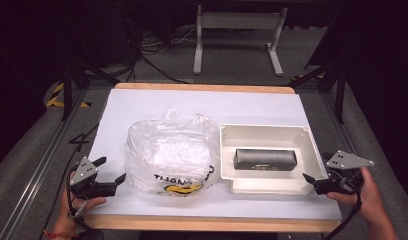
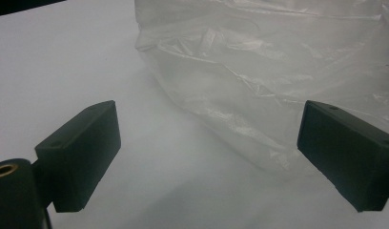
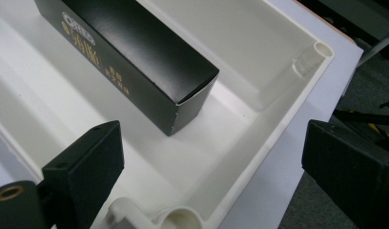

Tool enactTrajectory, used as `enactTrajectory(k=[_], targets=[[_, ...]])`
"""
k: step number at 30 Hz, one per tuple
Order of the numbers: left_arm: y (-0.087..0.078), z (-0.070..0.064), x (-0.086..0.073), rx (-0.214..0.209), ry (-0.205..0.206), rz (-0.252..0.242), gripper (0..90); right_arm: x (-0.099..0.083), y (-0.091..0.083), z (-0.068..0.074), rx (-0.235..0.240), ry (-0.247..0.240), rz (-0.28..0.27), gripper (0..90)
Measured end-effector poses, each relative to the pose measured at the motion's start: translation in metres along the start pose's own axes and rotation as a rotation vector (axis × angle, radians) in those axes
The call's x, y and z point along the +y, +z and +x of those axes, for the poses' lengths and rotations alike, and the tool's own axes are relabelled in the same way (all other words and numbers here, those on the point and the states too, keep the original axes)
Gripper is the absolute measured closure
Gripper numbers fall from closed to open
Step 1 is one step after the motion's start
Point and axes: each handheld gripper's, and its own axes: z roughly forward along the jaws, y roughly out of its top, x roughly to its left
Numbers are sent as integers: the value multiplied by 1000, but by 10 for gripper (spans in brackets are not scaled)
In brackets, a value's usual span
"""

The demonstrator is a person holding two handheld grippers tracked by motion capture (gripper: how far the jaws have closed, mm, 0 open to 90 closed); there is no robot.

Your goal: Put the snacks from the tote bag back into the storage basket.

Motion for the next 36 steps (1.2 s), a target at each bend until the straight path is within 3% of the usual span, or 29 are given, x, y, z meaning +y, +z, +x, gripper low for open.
enactTrajectory(k=[17, 28, 36], targets=[[0, 0, 0, -2, 1, -1, 81, -26, 5, 15, -8, 19, -57, 48], [0, 0, 0, -3, -2, -1, 81, -48, 6, 19, -13, 92, -154, 48], [0, 1, 0, -2, -5, -1, 81, -63, 11, 23, -42, 135, -193, 47]])
